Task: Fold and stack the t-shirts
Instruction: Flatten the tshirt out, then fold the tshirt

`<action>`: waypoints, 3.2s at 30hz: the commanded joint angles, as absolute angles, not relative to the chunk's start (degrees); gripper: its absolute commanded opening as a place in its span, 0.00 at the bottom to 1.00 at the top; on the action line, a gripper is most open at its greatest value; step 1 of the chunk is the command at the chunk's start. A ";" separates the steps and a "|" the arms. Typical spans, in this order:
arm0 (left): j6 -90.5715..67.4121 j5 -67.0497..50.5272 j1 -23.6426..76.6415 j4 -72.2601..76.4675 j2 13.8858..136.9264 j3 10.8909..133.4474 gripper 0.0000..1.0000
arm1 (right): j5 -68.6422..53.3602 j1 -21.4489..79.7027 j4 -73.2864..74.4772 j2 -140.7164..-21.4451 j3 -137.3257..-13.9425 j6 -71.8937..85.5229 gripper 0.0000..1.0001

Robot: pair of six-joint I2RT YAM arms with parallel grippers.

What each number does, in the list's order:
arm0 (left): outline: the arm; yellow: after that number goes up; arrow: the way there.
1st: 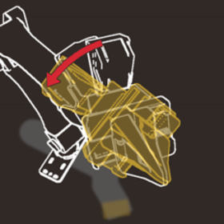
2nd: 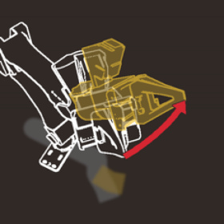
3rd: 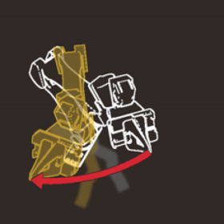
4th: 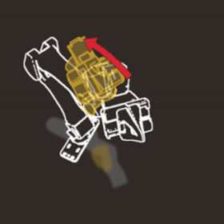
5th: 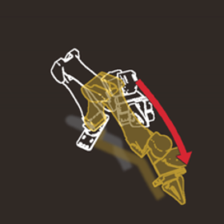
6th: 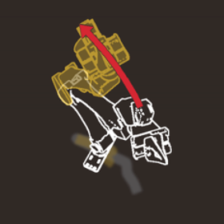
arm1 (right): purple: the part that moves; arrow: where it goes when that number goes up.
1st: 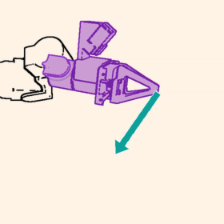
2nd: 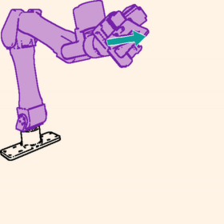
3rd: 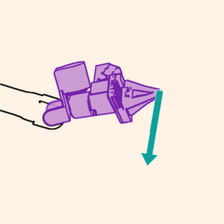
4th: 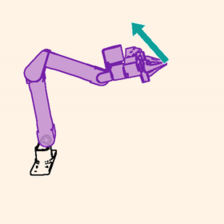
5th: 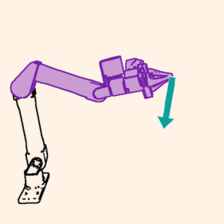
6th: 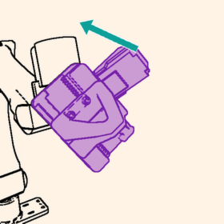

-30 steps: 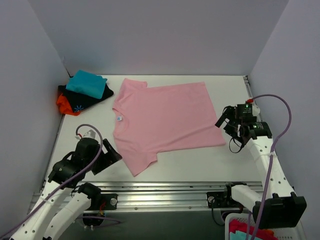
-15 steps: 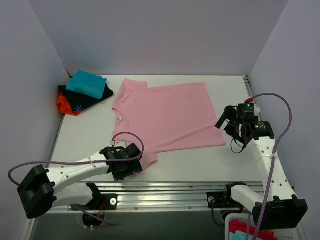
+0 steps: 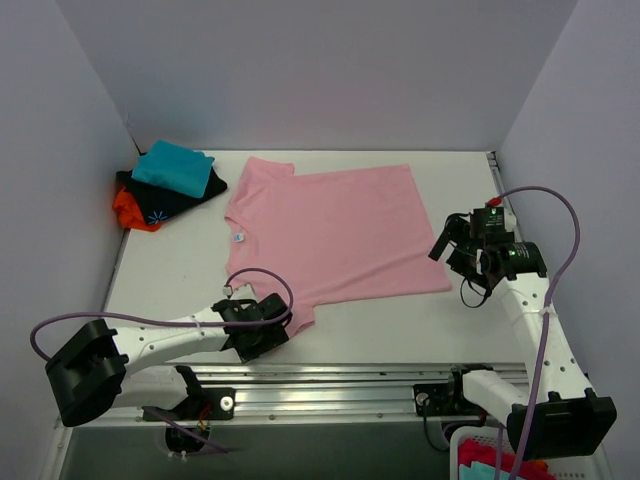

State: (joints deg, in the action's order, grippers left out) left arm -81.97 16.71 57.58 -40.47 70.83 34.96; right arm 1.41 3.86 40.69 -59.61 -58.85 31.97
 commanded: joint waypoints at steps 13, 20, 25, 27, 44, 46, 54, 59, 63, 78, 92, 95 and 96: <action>-85.25 18.72 56.34 -33.31 76.82 32.96 0.05 | 4.83 4.48 42.89 -60.21 -59.42 30.06 0.93; -80.78 20.30 52.30 -41.83 72.00 37.18 0.02 | -8.94 2.11 37.72 -60.73 -47.59 34.53 0.93; -74.63 19.25 46.85 -44.56 68.65 38.49 0.02 | -14.50 1.58 31.21 -61.00 -39.38 38.14 0.93; -72.17 19.25 45.62 -46.14 68.38 40.16 0.02 | -14.41 1.32 28.57 -61.43 -37.36 39.80 0.93; -60.04 15.47 35.95 -50.27 65.66 43.68 0.02 | -1.77 -2.54 19.16 -71.19 -36.74 43.33 0.81; -59.15 14.59 34.64 -49.84 65.48 43.77 0.02 | -1.41 -2.99 18.72 -72.15 -36.83 43.33 0.80; -56.25 13.01 32.34 -47.90 66.71 43.51 0.02 | -2.46 -3.43 18.28 -72.34 -35.07 46.14 0.75; -55.37 12.22 31.73 -46.41 67.76 43.42 0.02 | -3.16 -3.25 19.16 -70.40 -33.22 46.93 0.68; -55.20 11.87 31.38 -45.44 68.73 43.59 0.02 | -3.52 -2.81 19.60 -69.87 -32.17 47.28 0.66; -56.07 11.60 31.38 -45.44 68.12 42.80 0.02 | -2.73 1.93 15.73 -73.83 -30.76 48.43 0.43; -56.78 12.74 31.46 -47.89 66.19 42.89 0.02 | -1.58 1.14 18.36 -74.01 -32.08 46.06 0.00; -56.78 12.83 31.38 -49.74 65.22 44.12 0.02 | -0.45 1.05 20.56 -72.08 -33.92 45.27 0.00; -56.78 12.83 31.38 -51.14 64.87 45.08 0.02 | -0.27 1.05 22.22 -71.20 -35.14 44.92 0.00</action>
